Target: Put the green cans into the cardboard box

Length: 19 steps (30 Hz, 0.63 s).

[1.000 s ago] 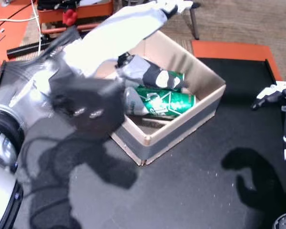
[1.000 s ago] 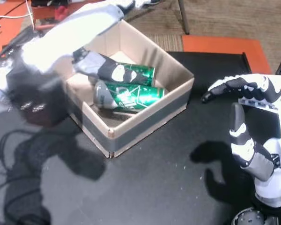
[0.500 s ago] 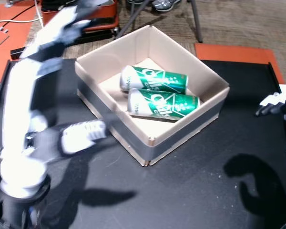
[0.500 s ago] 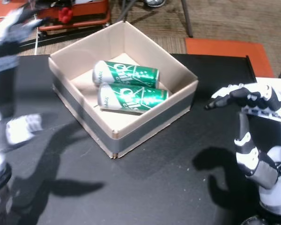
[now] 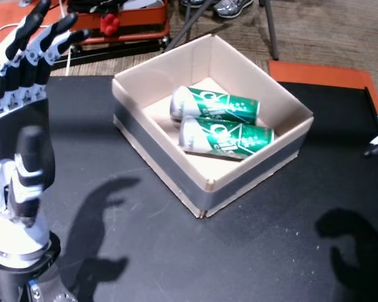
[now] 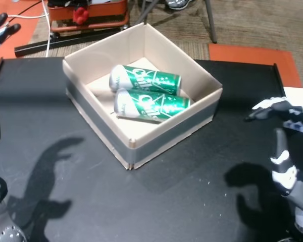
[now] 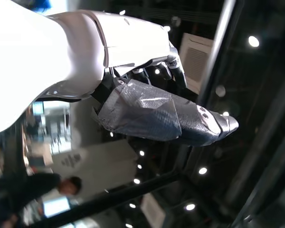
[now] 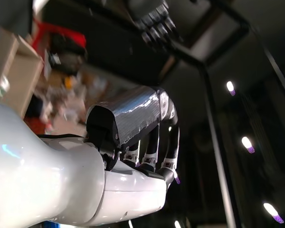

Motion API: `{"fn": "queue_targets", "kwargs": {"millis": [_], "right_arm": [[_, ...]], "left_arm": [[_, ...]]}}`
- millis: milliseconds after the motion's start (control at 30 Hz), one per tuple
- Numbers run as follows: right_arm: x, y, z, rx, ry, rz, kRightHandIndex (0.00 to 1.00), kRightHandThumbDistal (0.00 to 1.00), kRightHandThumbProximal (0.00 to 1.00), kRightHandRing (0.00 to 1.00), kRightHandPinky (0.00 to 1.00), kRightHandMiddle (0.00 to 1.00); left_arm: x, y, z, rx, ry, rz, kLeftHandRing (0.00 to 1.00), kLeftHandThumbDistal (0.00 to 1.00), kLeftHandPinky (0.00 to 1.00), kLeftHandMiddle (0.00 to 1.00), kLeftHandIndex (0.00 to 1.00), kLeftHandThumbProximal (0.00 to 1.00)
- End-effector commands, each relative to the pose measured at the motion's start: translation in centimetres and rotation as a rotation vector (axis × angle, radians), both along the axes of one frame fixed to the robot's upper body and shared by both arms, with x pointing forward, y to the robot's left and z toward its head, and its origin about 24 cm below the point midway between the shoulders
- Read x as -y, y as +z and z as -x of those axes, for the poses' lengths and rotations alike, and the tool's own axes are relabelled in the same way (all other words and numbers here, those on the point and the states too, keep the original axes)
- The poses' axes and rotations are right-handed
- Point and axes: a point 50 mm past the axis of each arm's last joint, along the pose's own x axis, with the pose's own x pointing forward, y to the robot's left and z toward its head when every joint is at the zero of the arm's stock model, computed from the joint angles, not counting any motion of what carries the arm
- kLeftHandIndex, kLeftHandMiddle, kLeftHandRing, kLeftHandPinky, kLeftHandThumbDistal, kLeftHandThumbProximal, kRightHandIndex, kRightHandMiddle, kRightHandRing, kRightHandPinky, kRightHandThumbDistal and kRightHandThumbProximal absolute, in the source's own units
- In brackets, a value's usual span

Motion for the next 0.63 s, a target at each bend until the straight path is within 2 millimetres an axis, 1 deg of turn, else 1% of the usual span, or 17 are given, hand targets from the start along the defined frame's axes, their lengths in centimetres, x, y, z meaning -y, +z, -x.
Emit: {"fn": "queue_targets", "kwargs": {"millis": [0,100,133,200,233,300,333,367,433,467,600], "right_arm": [[-0.2,-0.2,0.6,0.004,-0.023,-0.021,0.34,0.62,0.07,0.48,0.57,0.40],[-0.7,-0.4,1.1,-0.015,-0.032,-0.013,0.36,0.62,0.08,0.50,0.57,0.43],[-0.9,-0.5,1.2,-0.019,-0.036,-0.009,0.37,0.60,0.08,0.51,0.58,0.43],[-1.1,-0.5,1.5,-0.022,-0.044,0.001,0.37,0.57,0.08,0.51,0.58,0.43],[-1.1,-0.5,1.6,-0.024,-0.050,0.010,0.36,0.56,0.10,0.51,0.58,0.44],[-1.3,-0.6,1.7,-0.035,-0.045,0.009,0.36,0.58,0.08,0.50,0.58,0.44],[-1.3,-0.6,1.8,-0.037,-0.048,0.008,0.36,0.59,0.08,0.50,0.58,0.43],[-1.4,-0.6,1.9,-0.038,-0.053,0.009,0.36,0.59,0.08,0.50,0.58,0.43],[-1.4,-0.6,2.1,-0.039,-0.067,0.017,0.37,0.59,0.10,0.50,0.58,0.43],[-1.4,-0.7,2.1,-0.039,-0.070,0.017,0.37,0.58,0.09,0.50,0.58,0.44],[-1.2,-0.9,2.5,-0.041,-0.078,0.021,0.37,0.57,0.08,0.51,0.58,0.45]], "left_arm": [[-0.4,-0.9,0.1,0.005,-0.034,0.028,0.90,0.72,0.81,0.78,0.70,0.73],[-0.7,-1.6,-0.1,0.027,-0.065,0.042,0.90,0.73,0.80,0.78,0.69,0.74],[-0.8,-1.8,-0.2,0.030,-0.081,0.050,0.89,0.74,0.80,0.77,0.68,0.72],[-0.9,-2.3,-0.2,0.039,-0.101,0.060,0.89,0.73,0.80,0.77,0.68,0.71],[-1.0,-2.4,-0.2,0.043,-0.105,0.060,0.89,0.74,0.80,0.77,0.68,0.71],[-1.1,-2.7,-0.2,0.045,-0.096,0.050,0.90,0.76,0.81,0.77,0.66,0.73],[-1.1,-2.8,-0.2,0.042,-0.089,0.041,0.90,0.78,0.81,0.77,0.66,0.74],[-1.1,-2.9,-0.1,0.040,-0.086,0.036,0.90,0.78,0.81,0.77,0.66,0.73],[-1.2,-3.2,-0.1,0.037,-0.091,0.029,0.90,0.80,0.82,0.77,0.66,0.70],[-1.2,-3.3,-0.1,0.039,-0.098,0.027,0.91,0.79,0.82,0.77,0.66,0.69],[-1.2,-3.8,0.0,0.037,-0.111,0.025,0.91,0.81,0.82,0.77,0.66,0.66]]}}
